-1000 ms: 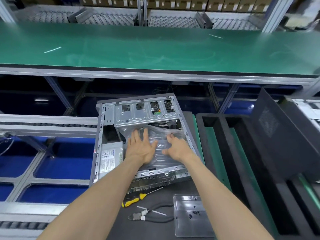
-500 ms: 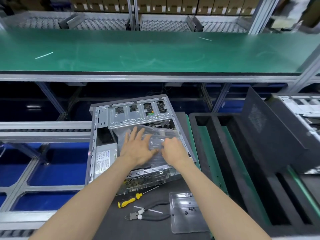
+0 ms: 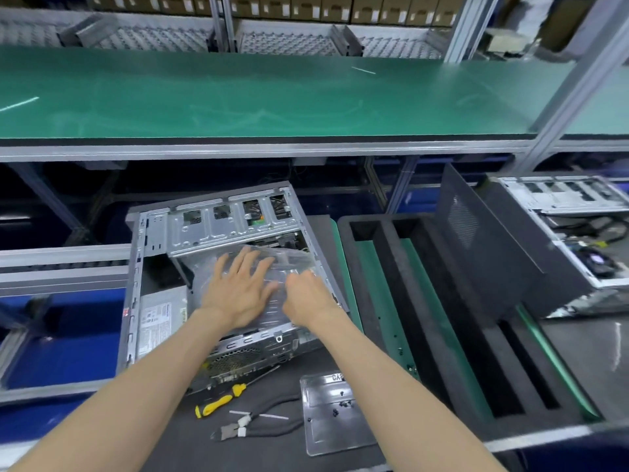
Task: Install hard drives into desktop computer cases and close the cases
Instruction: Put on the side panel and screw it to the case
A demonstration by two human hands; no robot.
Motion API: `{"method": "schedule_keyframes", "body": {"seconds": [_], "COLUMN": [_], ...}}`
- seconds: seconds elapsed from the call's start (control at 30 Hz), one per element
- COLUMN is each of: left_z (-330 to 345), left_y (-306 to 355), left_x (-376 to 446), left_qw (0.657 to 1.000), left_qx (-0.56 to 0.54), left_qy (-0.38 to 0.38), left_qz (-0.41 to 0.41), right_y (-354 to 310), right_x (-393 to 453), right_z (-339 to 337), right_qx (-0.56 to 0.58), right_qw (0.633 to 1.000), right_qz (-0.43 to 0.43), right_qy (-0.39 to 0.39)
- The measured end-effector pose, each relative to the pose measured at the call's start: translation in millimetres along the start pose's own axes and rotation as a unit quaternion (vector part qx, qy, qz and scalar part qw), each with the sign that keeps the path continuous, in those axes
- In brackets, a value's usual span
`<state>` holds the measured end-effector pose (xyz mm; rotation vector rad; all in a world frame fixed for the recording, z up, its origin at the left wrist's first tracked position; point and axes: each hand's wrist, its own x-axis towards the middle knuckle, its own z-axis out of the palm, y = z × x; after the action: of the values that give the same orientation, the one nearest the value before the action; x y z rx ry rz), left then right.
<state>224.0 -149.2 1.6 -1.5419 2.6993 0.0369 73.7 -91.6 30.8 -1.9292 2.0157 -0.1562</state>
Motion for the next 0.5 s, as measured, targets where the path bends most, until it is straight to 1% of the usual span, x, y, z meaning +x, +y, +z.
{"method": "schedule_keyframes", "body": {"seconds": [0.07,0.1,0.17,0.23,0.3,0.37,0.5], "left_z": [-3.8,-5.5,-6.7,-1.4,5.0,7.9,2.6], "left_y": [5.8,7.1,8.4,9.6,14.5,21.8,47.0], "left_x": [0.8,3.5,11.0,17.3,21.3,28.7,53.4], "left_qw": [0.998,0.997,0.998,0.998,0.997,0.997,0.983], "left_qx": [0.001,-0.005,-0.013,0.000,0.001,-0.033,-0.145], "left_qy": [0.046,0.044,0.007,-0.026,-0.041,-0.030,-0.004], "left_qz": [0.046,0.059,0.063,0.060,0.061,0.065,0.112], "right_y": [1.1,1.9,4.7,10.9,23.4,42.6,84.7], "right_x": [-0.2,-0.3,-1.1,-2.2,-2.6,-1.6,-2.1], "right_z": [-0.5,-1.2,-4.5,-12.2,-23.1,-33.3,-43.8], "right_qx": [0.017,0.024,0.032,0.048,0.079,0.080,0.036], "right_qw": [1.000,0.999,0.997,0.993,0.984,0.979,0.979], "right_qz": [-0.010,-0.013,-0.014,-0.015,-0.016,-0.005,0.032], "right_qy": [0.017,0.028,0.062,0.109,0.157,0.186,0.196]}}
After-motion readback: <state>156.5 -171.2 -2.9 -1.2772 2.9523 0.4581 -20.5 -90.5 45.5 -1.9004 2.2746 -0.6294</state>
